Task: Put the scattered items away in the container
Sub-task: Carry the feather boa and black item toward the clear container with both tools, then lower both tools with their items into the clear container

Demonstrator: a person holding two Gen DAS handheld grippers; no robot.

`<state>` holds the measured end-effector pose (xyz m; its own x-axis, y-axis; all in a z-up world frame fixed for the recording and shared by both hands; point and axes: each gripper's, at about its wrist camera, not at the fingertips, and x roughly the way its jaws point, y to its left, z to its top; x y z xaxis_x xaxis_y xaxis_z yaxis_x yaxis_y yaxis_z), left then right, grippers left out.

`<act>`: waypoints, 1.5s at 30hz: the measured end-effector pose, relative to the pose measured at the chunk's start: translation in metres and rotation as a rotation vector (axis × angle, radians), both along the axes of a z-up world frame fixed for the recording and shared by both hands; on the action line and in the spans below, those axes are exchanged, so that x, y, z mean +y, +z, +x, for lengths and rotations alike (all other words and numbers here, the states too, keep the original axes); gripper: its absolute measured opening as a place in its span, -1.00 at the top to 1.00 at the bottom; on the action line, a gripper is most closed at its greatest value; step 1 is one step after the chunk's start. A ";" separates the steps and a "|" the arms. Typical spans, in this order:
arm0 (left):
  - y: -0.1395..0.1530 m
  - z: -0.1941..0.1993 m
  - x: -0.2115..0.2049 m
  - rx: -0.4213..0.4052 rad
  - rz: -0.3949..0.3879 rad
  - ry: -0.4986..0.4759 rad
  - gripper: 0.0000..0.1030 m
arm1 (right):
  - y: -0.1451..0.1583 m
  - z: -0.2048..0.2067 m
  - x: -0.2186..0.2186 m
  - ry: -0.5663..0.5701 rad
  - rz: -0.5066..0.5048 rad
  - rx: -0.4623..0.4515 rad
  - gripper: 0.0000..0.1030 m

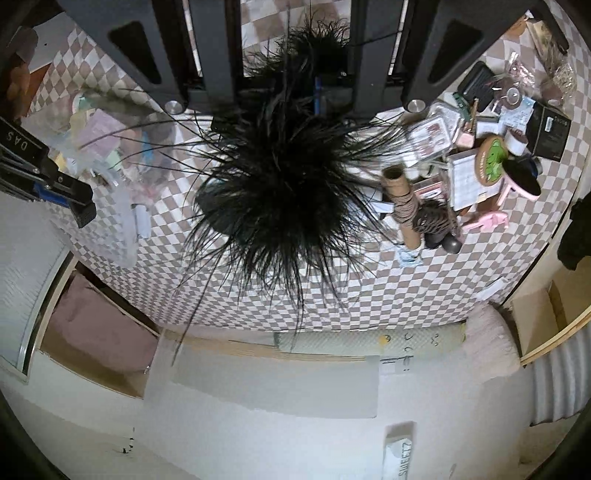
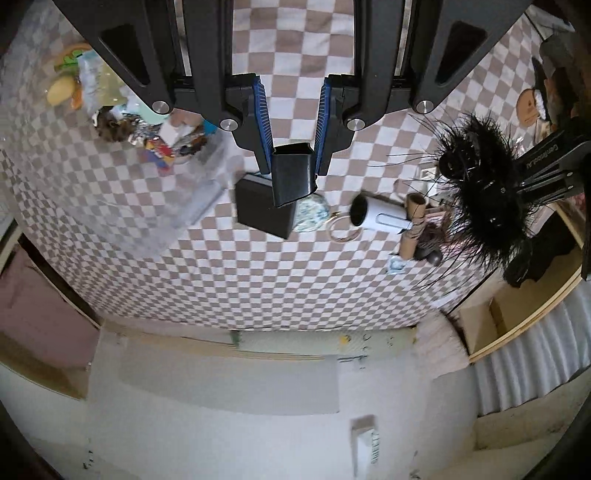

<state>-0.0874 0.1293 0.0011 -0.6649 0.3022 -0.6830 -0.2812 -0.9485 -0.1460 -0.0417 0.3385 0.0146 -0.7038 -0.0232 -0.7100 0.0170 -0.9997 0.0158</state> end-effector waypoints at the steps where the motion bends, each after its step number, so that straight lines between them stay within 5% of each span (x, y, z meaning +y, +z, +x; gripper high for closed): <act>1: 0.001 -0.001 0.004 0.002 0.003 -0.004 0.74 | 0.001 0.002 0.005 -0.008 0.002 0.004 0.55; 33: 0.071 0.022 0.175 0.136 0.115 -0.208 0.74 | 0.009 0.068 0.198 -0.342 -0.078 0.090 0.56; 45: 0.067 0.008 0.243 0.140 0.122 -0.308 0.74 | -0.005 0.072 0.241 -0.410 -0.097 0.060 0.56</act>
<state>-0.0796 0.3718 0.0685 -0.6144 0.5764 -0.5388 -0.5762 -0.7943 -0.1926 0.0307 0.5797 0.0100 -0.7089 0.2032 -0.6755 -0.3782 -0.9178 0.1208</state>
